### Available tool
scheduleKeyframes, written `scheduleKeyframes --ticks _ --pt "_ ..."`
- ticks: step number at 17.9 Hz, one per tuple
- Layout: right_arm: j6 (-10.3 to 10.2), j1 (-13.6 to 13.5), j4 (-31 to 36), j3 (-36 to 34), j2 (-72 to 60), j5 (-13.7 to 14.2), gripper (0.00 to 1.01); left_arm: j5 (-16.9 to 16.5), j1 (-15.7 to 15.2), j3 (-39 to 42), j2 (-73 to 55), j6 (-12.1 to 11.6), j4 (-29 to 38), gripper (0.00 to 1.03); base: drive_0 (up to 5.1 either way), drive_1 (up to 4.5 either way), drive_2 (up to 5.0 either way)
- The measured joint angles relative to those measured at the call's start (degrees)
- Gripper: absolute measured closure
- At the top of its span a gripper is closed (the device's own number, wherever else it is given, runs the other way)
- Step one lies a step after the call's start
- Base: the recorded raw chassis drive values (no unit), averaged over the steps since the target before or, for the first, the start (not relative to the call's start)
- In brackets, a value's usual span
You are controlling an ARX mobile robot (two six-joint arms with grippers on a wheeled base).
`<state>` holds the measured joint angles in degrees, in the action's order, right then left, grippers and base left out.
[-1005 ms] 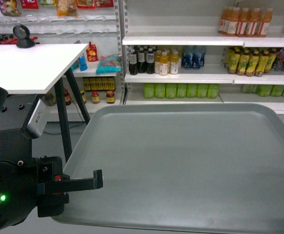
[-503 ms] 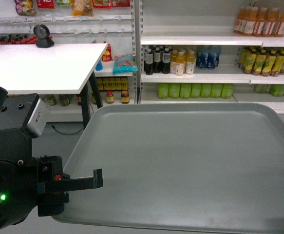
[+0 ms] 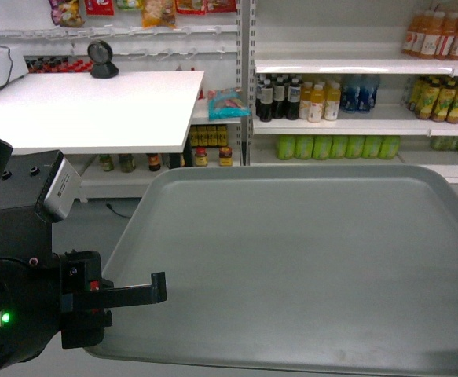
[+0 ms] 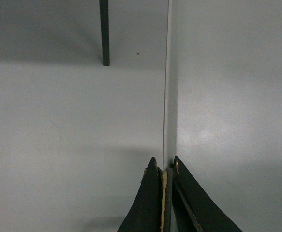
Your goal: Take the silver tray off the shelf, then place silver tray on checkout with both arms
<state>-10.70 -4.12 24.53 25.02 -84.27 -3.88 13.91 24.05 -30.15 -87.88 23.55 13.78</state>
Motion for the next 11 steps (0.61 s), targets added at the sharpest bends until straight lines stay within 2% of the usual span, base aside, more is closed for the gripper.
scheduleKeyframes --ticks 11 --pt "0.0 0.0 0.0 0.0 0.0 0.0 0.99 0.0 0.0 0.0 0.0 0.0 -0.1 1.0 -5.1 2.37 2.4"
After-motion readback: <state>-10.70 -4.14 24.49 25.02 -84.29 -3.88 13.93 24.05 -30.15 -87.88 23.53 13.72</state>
